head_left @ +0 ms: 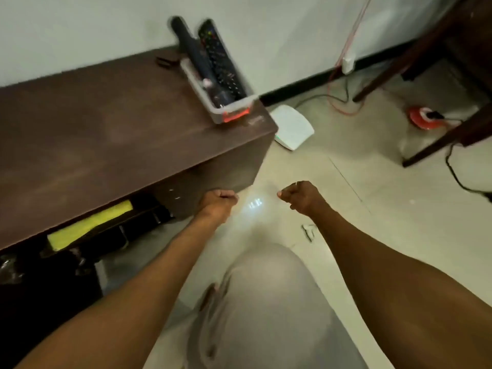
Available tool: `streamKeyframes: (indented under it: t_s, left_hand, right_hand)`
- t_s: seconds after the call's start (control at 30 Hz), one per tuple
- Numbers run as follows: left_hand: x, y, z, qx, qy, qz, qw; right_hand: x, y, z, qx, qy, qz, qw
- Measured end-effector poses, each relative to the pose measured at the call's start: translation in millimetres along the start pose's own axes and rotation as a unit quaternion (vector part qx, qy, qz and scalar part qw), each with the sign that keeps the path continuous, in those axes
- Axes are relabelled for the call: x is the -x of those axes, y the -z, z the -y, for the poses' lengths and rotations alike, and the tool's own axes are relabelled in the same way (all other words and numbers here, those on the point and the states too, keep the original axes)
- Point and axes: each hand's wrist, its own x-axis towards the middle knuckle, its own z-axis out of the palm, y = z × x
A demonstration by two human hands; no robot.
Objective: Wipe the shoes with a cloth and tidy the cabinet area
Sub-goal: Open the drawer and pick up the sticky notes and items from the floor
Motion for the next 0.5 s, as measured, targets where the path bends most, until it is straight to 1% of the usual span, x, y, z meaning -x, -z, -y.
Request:
streamKeyframes:
  t_s: [0.07, 0.2, 0.27, 0.37, 0.5]
  left_hand:
    - [-12.3, -24.7, 6.7, -0.048, 0.007, 0.035, 0.998]
    - [-43.8, -68.5, 35.7, -0.098, 0.024, 0.088, 0.991]
    - [-58.4, -84.3, 50.5, -0.121, 0.024, 0.111, 0.986]
    - [-75.2, -99.2, 69.1, -0.134, 0.029, 0.136, 0.981]
    - [-91.3, -99.2, 87.9, -0.139, 0.034, 0.151, 0.978]
  right_hand:
    - [-6.4, 1.5, -49.6, -0.015, -0.027, -0.026, 0.999]
    - [-25.0, -11.9, -146.4, -0.028, -0.093, -0.062, 0.993]
    - [-29.7, -20.7, -181.0, -0.042, -0.126, -0.079, 0.988]
    - [-34.8, -34.0, -213.5, -0.051, -0.154, -0.102, 0.981]
    - [-53.1, -56.0, -233.7, -0.022, -0.139, -0.113, 0.984]
